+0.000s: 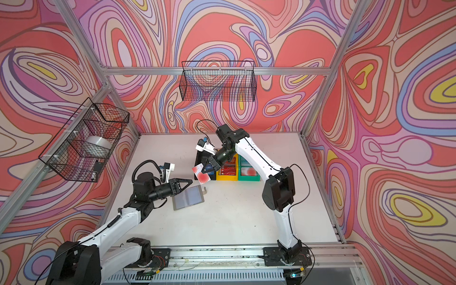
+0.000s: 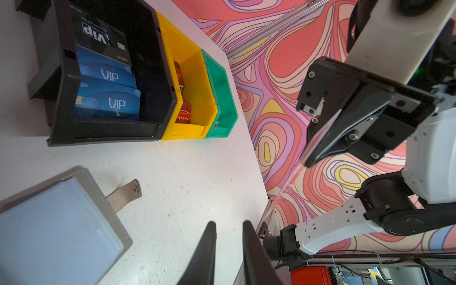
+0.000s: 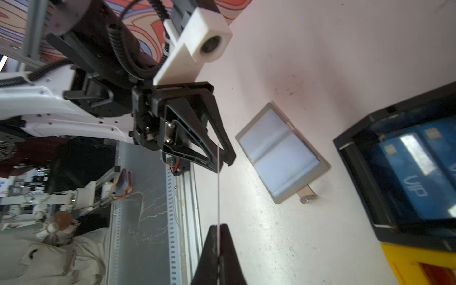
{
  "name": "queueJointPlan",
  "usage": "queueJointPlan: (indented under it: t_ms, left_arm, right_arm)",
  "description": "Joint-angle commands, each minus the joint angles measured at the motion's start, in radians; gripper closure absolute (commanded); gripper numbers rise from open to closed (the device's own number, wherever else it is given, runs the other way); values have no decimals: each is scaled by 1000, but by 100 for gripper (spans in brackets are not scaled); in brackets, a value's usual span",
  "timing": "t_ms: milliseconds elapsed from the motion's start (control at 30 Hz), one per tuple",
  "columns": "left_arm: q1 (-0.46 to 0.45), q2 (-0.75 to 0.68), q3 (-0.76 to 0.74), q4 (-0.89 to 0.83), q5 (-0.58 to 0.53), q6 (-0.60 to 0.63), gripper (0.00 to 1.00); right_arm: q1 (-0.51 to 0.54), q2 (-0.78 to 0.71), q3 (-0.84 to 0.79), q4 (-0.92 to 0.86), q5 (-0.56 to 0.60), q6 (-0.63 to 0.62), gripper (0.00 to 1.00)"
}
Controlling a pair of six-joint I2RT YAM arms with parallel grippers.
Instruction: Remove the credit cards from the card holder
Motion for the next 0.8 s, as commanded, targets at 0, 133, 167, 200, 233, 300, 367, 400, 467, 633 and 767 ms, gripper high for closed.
queueJointPlan:
  t_ms: [0,133,167,200,233,300,367,400,467,633,767]
  left_arm:
    - [0,-33,43,-108,-13,72,76]
    - [0,-34,50,-139,-23,85,76]
    - [0,-32,51,-140,-26,84,76]
    - [0,-29,52,-141,-27,85,76]
    - [0,-26,53,-142,-25,85,76]
    - [0,-20,57,-143,-26,82,75]
    - [0,-21,55,-146,-27,82,76]
    - [0,-22,54,-150,-30,84,76]
    - [0,-27,54,-163,-36,90,76]
    - [0,-35,57,-183,-42,100,76]
    - [0,-40,52,-206,-55,110,76]
  right_arm:
    - [-1,-38,-5,-141,319,-147,100]
    - [-24,-103,-80,-154,601,-227,100]
    - [-39,-108,-79,-153,641,-231,100]
    - [-59,-114,-71,-155,677,-232,100]
    - [-84,-117,-61,-157,696,-238,100]
    - [-121,-119,-44,-161,746,-251,100]
    - [-141,-114,-30,-174,810,-275,100]
    - [-147,-114,-27,-178,837,-298,100]
    - [-152,-107,-33,-187,893,-360,100]
    - [-154,-69,-18,-196,969,-475,100]
    - [-154,-28,7,-202,994,-524,100]
